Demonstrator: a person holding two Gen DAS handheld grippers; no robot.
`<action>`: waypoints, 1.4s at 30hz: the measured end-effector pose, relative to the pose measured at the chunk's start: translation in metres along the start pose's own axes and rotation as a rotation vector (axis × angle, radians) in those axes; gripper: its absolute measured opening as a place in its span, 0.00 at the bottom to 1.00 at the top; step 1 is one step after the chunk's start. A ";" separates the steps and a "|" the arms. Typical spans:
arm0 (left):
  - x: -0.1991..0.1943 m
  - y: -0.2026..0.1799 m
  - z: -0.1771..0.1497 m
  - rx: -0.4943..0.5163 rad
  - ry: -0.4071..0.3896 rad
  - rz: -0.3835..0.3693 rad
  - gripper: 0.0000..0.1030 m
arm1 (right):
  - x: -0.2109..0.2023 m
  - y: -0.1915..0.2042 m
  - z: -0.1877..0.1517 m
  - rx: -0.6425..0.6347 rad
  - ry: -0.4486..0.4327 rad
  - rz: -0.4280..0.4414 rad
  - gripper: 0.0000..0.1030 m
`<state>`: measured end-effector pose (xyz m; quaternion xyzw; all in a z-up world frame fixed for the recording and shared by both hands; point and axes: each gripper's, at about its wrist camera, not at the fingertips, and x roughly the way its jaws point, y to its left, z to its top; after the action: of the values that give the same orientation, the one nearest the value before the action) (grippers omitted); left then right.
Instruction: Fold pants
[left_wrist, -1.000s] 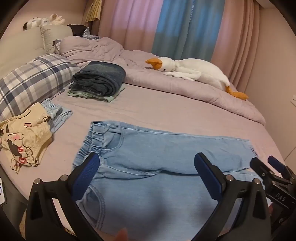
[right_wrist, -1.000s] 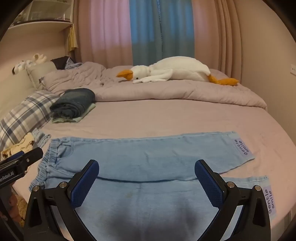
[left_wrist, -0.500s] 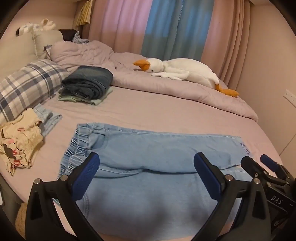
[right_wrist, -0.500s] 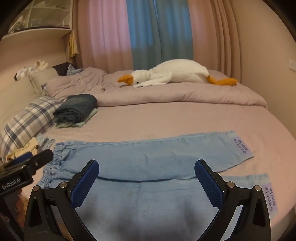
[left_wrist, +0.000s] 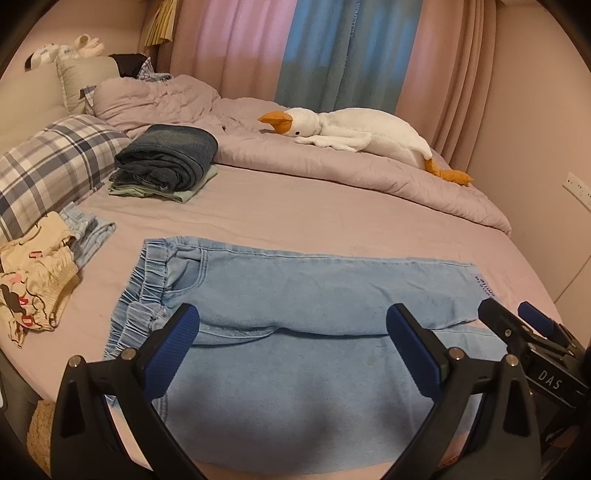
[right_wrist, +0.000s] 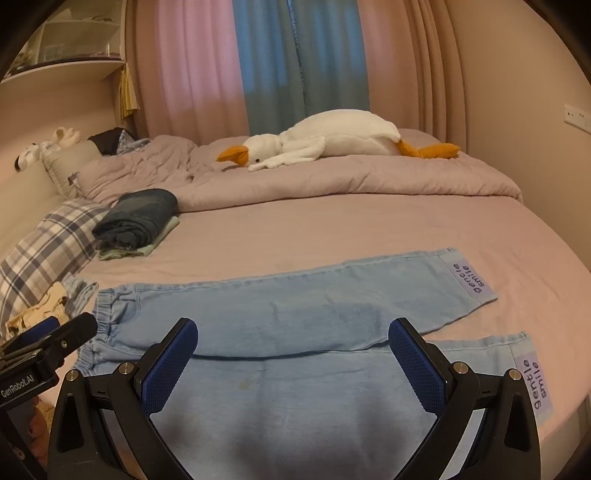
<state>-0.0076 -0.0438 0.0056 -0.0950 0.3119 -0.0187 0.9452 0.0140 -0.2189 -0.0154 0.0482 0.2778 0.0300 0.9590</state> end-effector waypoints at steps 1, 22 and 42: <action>0.000 0.000 0.000 -0.003 0.002 -0.005 0.98 | 0.000 0.000 0.000 0.000 0.000 0.000 1.00; 0.002 -0.001 0.000 -0.029 0.041 -0.020 0.98 | 0.003 -0.002 -0.001 0.005 0.033 -0.022 1.00; 0.003 -0.007 -0.005 -0.014 0.062 -0.028 0.98 | 0.005 -0.005 -0.004 0.008 0.053 -0.034 1.00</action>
<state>-0.0076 -0.0518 0.0015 -0.1055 0.3400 -0.0328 0.9339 0.0165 -0.2228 -0.0220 0.0467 0.3042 0.0139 0.9514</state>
